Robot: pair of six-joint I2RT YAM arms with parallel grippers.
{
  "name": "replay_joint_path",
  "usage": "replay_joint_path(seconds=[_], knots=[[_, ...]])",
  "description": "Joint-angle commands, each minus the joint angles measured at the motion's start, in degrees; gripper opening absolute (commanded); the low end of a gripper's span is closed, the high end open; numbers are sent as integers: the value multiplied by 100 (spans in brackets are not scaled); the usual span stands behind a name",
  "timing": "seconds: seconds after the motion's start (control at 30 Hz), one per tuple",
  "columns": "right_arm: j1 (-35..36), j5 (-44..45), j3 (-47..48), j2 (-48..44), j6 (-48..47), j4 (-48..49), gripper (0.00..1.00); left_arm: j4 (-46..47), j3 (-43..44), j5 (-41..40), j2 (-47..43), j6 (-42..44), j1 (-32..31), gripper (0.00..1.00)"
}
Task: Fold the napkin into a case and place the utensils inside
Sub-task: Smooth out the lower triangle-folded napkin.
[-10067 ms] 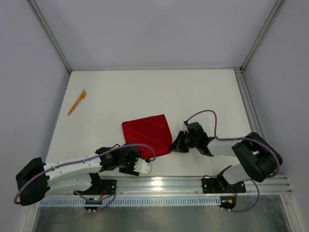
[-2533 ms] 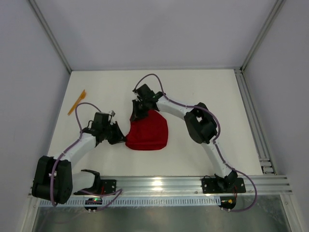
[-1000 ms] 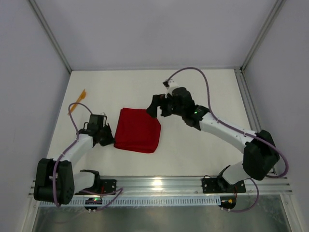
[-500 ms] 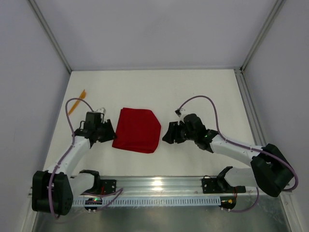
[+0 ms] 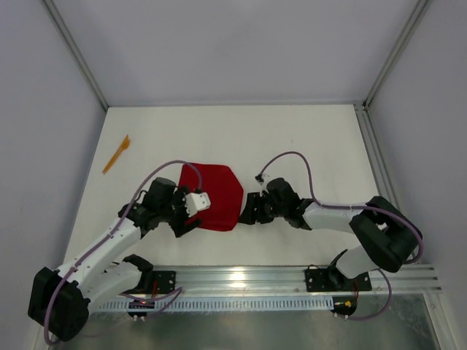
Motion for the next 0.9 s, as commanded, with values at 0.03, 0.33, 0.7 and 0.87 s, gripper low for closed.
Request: replay_joint_path(seconds=[0.03,0.33,0.7,0.87], knots=[[8,-439,129,414,233,862,61,-68,-360,32,104,2371,22,85],[-466,-517,-143,643,714,1520,61,37,-1046,-345,447,3797,22,81],[-968,-773,805,1793,1093,1442,65,582,-1293,-345,649,3937,22,25],[-1038,-791,903,2426,1752,2283,65,451,-1389,-196,431,4236,22,0]])
